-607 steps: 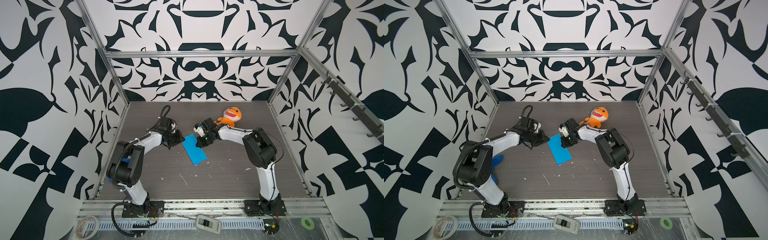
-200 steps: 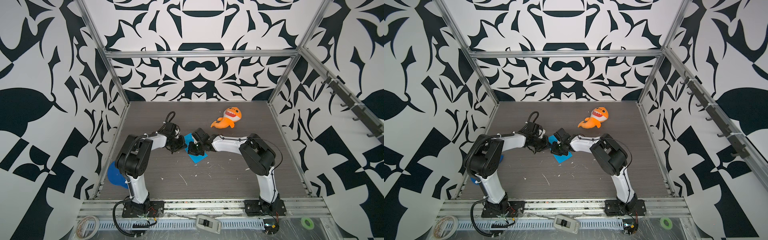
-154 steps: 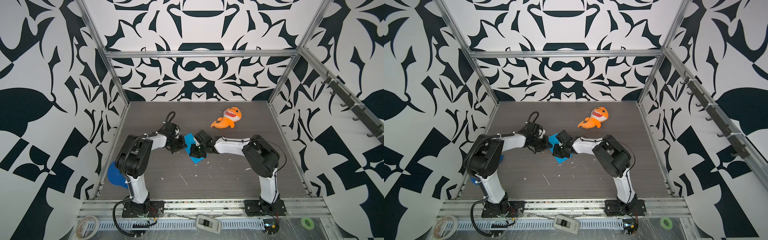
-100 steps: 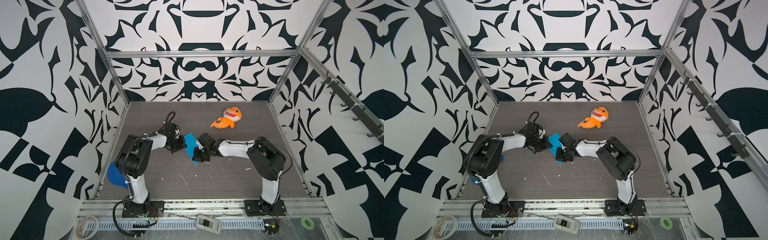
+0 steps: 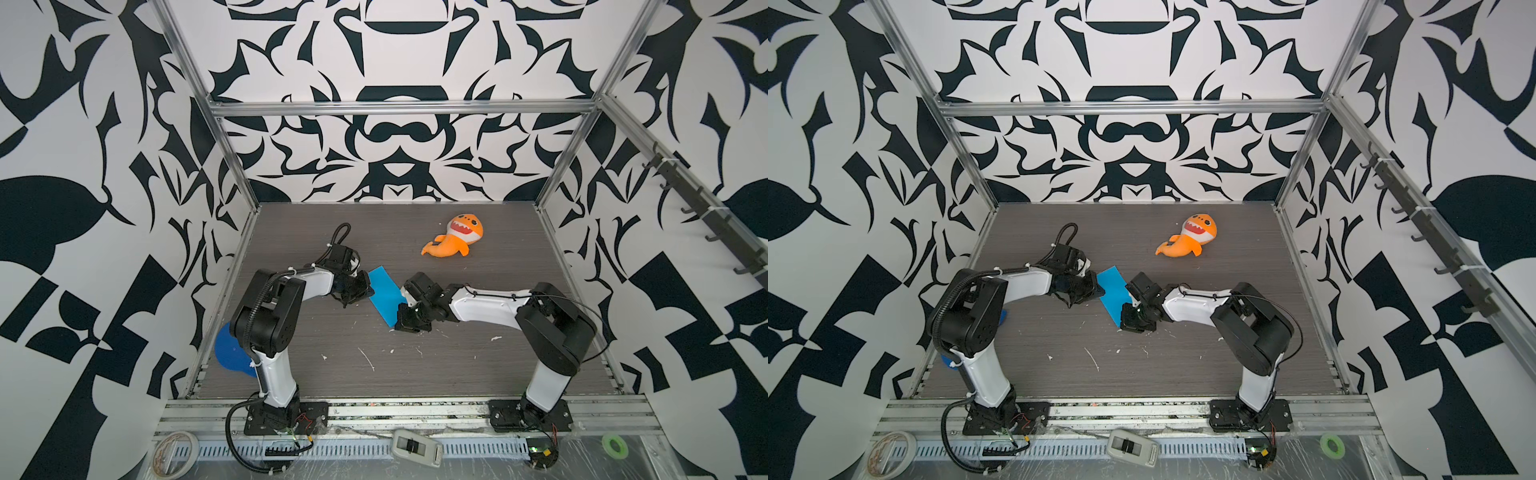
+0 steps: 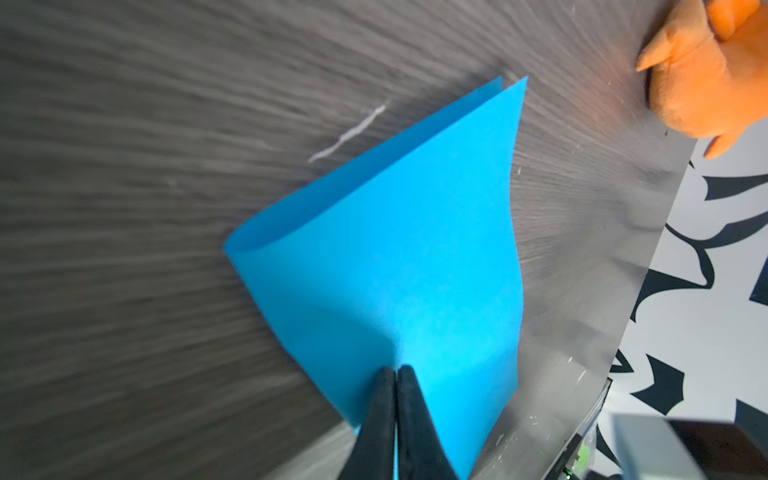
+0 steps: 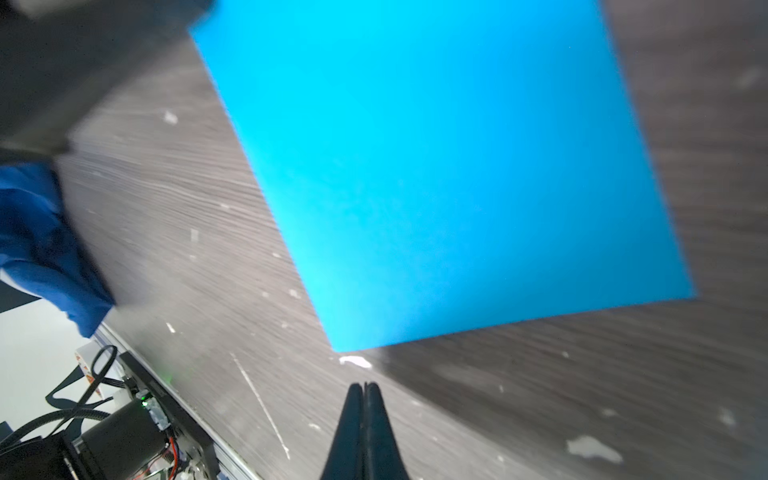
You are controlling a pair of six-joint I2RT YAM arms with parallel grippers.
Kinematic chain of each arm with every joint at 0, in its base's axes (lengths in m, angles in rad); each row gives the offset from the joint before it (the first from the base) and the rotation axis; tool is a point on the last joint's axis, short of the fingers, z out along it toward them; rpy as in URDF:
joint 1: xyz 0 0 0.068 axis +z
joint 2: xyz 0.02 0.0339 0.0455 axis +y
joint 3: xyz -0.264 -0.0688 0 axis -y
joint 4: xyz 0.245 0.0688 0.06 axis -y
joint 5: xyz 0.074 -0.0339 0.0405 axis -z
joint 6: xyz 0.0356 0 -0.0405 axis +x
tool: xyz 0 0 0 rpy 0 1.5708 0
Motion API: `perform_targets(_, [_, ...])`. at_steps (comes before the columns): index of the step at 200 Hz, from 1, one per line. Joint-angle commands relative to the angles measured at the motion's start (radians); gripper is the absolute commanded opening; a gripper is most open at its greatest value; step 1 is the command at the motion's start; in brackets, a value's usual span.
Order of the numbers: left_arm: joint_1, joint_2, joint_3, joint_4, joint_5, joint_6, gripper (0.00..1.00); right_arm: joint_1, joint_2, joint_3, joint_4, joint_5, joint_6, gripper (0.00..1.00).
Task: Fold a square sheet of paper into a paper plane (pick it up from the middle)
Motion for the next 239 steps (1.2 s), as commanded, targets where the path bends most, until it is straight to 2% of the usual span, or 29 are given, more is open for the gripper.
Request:
perform_targets(1, [-0.011, -0.036, -0.005, -0.046, -0.019, -0.044, 0.1, 0.006, -0.012, 0.036, 0.129, 0.014, 0.041, 0.0])
perform_targets(24, [-0.011, -0.037, -0.02, -0.031, -0.021, -0.061, 0.1, 0.006, 0.074, 0.072, 0.213, 0.004, 0.115, 0.0])
perform_targets(59, [-0.011, -0.041, -0.023, -0.026, -0.011, -0.071, 0.11, 0.005, 0.139, 0.134, 0.174, 0.039, 0.102, 0.0])
perform_targets(85, [-0.01, -0.064, -0.022, -0.031, 0.003, -0.053, 0.12, 0.003, 0.149, 0.117, 0.149, 0.04, 0.091, 0.0])
perform_targets(127, [-0.01, -0.105, -0.03, -0.077, 0.0, 0.045, 0.17, -0.007, 0.114, 0.046, 0.055, 0.036, 0.034, 0.0])
perform_targets(172, [-0.029, -0.112, -0.03, -0.153, -0.04, 0.14, 0.17, -0.018, 0.076, -0.002, -0.033, 0.013, -0.059, 0.0])
perform_targets(195, [-0.066, -0.1, -0.013, -0.162, -0.044, 0.166, 0.16, -0.018, 0.091, 0.012, -0.043, 0.003, -0.064, 0.0])
perform_targets(239, [-0.113, -0.033, 0.055, -0.264, -0.135, 0.235, 0.14, -0.018, 0.104, 0.03, -0.065, 0.014, -0.059, 0.0])
